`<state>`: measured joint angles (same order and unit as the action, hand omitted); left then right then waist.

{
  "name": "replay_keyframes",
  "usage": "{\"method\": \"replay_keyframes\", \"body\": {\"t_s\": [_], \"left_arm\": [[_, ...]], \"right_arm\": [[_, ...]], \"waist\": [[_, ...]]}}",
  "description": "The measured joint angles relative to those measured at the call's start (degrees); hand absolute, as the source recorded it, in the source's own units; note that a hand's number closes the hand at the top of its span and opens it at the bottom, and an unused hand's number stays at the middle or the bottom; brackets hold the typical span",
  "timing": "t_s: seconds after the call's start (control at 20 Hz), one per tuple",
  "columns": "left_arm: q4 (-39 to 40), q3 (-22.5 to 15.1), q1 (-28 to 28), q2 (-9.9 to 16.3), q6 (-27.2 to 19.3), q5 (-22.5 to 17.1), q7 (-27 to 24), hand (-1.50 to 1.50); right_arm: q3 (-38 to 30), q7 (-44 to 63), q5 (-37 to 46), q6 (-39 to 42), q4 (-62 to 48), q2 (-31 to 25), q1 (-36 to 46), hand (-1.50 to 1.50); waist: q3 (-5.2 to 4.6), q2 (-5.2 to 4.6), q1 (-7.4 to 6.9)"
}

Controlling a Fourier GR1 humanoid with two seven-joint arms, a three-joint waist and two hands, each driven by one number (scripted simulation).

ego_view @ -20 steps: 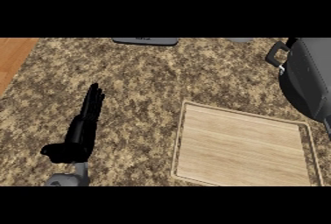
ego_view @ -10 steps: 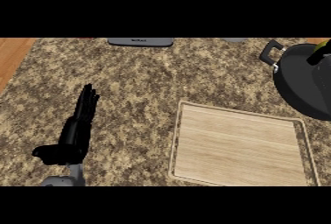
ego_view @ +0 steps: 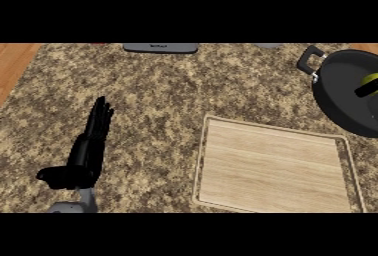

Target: Pick the pear from the tray and place it in the pot

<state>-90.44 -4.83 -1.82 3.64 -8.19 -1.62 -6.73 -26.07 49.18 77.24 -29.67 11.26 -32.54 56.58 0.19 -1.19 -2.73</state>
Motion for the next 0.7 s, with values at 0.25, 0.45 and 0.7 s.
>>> {"method": "replay_keyframes", "body": {"t_s": [0.25,0.45,0.7], "left_arm": [[-0.39,0.16,0.18,0.17,0.12,0.08,-0.38,0.00],[-0.33,0.00,0.21,-0.32,-0.21,0.20,0.02,0.00],[-0.64,0.02,0.83,-0.36,-0.31,0.27,0.04,0.00]], "right_arm": [[-4.05,1.26,-4.01,0.96,-2.62,-0.71,-2.48,-1.50],[-7.77,-6.04,-8.71,-0.97,-1.23,-0.54,-4.62,-1.50],[-11.84,-15.40,-14.02,-12.10,5.00,1.51,-5.78,-1.50]], "waist": [[0.03,-0.13,-0.23],[0.10,-0.02,0.09],[0.17,0.21,0.63]]}}
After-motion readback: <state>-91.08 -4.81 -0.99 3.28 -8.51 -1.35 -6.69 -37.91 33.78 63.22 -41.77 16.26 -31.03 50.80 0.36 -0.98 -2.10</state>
